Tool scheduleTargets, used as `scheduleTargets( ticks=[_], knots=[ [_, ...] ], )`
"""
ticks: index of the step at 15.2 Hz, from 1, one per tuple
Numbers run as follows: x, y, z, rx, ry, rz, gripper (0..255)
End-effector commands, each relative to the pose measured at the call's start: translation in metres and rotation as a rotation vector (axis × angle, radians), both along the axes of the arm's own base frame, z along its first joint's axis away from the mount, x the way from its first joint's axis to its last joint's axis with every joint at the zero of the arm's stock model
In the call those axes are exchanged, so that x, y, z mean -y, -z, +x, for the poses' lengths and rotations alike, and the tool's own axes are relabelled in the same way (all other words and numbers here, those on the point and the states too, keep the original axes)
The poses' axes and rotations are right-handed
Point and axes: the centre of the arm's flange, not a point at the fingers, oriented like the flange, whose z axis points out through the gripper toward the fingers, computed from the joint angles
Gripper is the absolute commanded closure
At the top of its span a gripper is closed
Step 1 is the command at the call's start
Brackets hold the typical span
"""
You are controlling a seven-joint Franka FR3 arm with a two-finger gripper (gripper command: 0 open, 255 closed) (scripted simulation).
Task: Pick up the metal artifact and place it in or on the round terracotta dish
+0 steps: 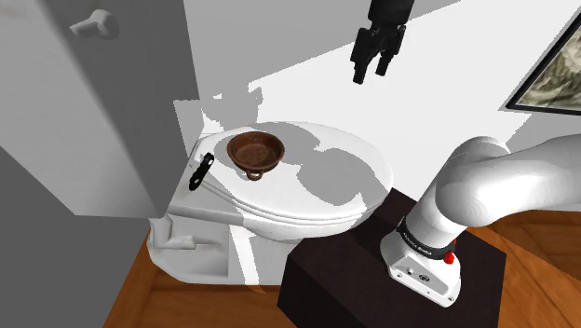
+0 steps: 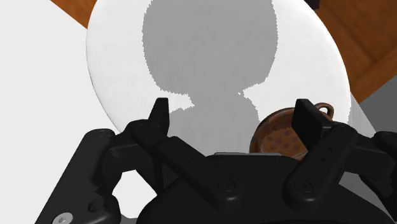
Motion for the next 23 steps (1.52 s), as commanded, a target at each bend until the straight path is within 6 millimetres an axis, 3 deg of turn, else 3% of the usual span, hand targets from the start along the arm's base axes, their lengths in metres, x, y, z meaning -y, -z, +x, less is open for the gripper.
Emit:
scheduleTargets(
  ticks=[1,12,23],
  knots=[
    [0.0,0.0,0.0,0.0,0.0,0.0,0],
    [-0.116,0.077,0.035,0.037,0.288,-0.008,0],
    [-0.216,0.153,0.104,0.074,0.575,-0.016,0]
  ],
)
